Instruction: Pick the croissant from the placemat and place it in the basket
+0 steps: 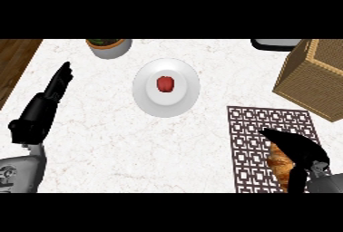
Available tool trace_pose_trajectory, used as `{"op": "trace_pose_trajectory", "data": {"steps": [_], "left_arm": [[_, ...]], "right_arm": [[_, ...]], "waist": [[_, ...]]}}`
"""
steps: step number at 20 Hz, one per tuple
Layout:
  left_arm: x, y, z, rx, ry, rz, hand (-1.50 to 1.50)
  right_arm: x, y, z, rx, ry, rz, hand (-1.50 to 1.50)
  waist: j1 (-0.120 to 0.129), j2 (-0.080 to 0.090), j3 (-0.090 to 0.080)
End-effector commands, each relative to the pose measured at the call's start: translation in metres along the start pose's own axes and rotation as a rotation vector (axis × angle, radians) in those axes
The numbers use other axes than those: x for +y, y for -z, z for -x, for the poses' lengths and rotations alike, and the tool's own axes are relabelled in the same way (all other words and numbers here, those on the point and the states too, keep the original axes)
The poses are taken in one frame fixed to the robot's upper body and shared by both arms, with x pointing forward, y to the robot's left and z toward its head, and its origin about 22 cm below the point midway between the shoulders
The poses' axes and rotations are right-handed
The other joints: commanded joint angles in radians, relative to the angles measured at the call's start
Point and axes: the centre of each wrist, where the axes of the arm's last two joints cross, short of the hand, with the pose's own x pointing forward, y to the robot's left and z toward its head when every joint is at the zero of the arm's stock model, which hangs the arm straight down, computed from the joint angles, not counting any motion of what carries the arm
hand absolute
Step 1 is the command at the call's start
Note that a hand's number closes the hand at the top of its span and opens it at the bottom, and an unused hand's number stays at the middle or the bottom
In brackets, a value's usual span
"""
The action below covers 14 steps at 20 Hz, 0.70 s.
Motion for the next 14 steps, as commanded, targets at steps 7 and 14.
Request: {"op": "trace_pose_trajectory", "data": {"steps": [7, 14], "left_arm": [[0.001, -0.003, -0.027, 0.014, 0.013, 0.001, 0.0], [-0.008, -0.005, -0.021, 0.006, -0.006, 0.004, 0.0]], "right_arm": [[0.015, 0.023, 0.023, -0.019, 0.081, -0.01, 1.5], [0.017, 0.032, 0.018, -0.072, -0.044, 0.036, 1.5]], "waist": [[0.004, 0.0, 0.001], [0.007, 0.0, 0.001]]}}
